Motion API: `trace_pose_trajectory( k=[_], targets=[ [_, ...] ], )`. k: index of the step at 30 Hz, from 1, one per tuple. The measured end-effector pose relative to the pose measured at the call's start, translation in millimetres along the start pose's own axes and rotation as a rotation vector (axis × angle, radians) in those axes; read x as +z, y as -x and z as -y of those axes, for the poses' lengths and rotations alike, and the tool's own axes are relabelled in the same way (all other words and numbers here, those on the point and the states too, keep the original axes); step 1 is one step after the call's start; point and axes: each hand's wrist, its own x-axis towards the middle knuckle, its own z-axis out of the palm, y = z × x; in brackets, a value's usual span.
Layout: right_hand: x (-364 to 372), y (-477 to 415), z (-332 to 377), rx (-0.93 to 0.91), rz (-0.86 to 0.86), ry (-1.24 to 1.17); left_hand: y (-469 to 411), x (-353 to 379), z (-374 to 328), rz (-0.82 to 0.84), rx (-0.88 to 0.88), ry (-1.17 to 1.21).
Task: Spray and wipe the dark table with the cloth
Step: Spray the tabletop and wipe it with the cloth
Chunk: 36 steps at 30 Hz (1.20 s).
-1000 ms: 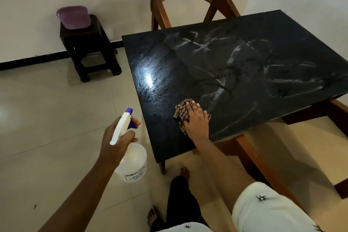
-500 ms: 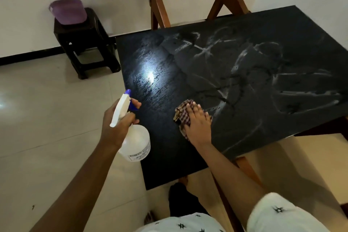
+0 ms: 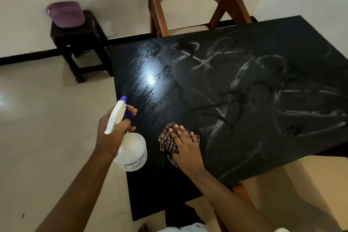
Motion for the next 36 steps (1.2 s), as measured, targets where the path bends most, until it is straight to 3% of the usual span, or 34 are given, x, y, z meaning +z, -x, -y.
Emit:
trace_pose_trajectory(
  k=[3,7,9,21,26,36],
  targets=[
    [-13.5,-12.1,0.3,0.128,-0.076,-0.431,-7.3,8.4,-7.1,0.034,-0.030,0.008],
    [-44.6,-26.2,-14.3,0.467,-0.188,-1.446,-26.0,20.9,-20.3,0.143,-0.145,-0.029],
    [-63.0,-38.0,-26.9,0.511,-0.196,-1.666,-41.9,29.8,-27.5,0.167,-0.184,-0.057],
    [-131.9,-161.2,-67.3,0.558,-0.431,-1.547,-203.0,79.1,-59.3,0.216,-0.220,-0.131],
    [-143.5,-216.2,-68.6,0.574,-0.532,-1.503,-238.5,89.7,-51.3,0.195,-0.233,-0.195],
    [-143.6,-297.8,-65.5,0.577,-0.569,-1.221,-258.0,85.4,-27.9,0.127,-0.225,-0.186]
  ],
)
